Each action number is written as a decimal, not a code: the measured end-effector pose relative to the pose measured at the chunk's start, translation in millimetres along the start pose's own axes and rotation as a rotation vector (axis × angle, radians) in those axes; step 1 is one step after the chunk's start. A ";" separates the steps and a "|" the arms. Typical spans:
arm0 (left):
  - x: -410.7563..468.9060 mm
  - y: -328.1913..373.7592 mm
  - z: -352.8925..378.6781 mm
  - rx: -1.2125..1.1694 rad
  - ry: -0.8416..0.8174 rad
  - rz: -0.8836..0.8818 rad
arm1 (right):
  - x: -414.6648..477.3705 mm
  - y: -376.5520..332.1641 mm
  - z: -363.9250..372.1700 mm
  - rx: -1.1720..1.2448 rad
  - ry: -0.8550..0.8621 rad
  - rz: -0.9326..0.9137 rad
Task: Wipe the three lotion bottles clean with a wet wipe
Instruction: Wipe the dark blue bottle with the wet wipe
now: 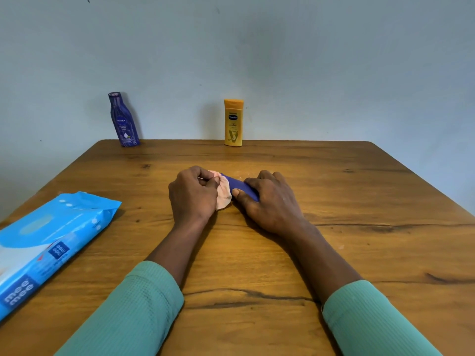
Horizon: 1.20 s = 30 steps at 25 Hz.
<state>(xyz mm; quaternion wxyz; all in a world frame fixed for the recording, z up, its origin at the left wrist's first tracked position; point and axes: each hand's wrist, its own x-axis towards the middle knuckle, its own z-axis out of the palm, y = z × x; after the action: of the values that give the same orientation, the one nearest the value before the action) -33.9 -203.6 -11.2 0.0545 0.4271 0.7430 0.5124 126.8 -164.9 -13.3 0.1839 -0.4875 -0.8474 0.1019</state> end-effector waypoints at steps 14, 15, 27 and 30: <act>-3.9 22.0 1.0 -0.766 -0.167 -0.060 | -5.7 -6.5 10.2 0.936 0.091 -0.016; -3.0 22.4 4.0 -0.706 -0.127 -0.077 | -5.9 -8.2 10.1 0.910 0.086 -0.033; -4.7 24.2 10.4 -1.002 -0.331 -0.329 | -9.8 -10.3 4.1 1.008 0.116 -0.037; -2.7 27.4 12.6 -0.875 -0.105 -0.256 | -13.1 -19.8 9.4 0.862 0.090 -0.110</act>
<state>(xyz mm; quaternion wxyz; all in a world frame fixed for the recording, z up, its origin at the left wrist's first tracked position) -9.8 -193.4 4.0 0.3303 0.2938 0.4998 0.7448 113.3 -186.1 -17.7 0.4123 -0.3244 -0.7433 0.4150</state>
